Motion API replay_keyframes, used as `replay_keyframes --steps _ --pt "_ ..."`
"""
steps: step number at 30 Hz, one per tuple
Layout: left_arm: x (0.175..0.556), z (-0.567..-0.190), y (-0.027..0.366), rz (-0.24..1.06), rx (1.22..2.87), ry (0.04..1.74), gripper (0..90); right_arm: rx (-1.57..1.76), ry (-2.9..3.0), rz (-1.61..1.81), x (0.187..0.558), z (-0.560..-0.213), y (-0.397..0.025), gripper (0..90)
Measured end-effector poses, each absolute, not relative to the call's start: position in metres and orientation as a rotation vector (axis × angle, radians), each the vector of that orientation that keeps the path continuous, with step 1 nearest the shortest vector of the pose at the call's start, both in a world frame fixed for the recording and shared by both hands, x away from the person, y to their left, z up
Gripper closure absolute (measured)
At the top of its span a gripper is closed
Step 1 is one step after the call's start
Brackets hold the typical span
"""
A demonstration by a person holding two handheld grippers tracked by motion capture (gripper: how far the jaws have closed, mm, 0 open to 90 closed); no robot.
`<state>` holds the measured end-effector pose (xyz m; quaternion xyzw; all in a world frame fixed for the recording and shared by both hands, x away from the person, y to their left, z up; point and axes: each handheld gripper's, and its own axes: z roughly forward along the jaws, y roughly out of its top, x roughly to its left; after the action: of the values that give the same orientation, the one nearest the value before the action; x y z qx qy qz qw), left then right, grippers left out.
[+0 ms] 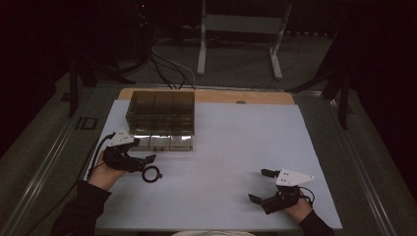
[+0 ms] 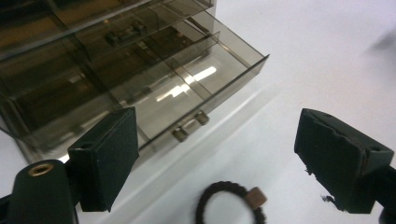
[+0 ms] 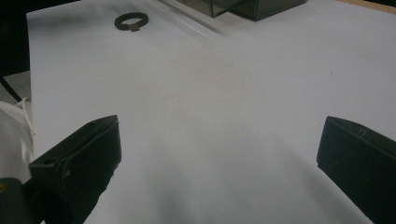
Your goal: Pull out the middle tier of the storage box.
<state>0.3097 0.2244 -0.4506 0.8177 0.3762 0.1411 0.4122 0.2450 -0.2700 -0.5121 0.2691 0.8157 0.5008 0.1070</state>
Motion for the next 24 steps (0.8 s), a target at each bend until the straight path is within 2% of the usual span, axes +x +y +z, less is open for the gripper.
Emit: replay_keyframes --steps 4,6,9,24 --pt "0.302 -0.458 0.218 0.359 2.065 0.945 14.9 0.792 2.401 1.474 0.245 -0.512 -0.270 0.0" --pt "0.298 -0.462 0.214 0.367 2.084 0.951 7.7 0.789 2.404 1.470 0.245 -0.512 -0.270 0.0" --pt "0.294 -0.468 0.210 0.355 2.099 0.948 2.6 0.788 2.404 1.468 0.245 -0.512 -0.269 0.0" --pt "0.276 -0.500 0.208 0.324 2.113 0.973 2.6 0.788 2.411 1.460 0.246 -0.512 -0.268 0.0"
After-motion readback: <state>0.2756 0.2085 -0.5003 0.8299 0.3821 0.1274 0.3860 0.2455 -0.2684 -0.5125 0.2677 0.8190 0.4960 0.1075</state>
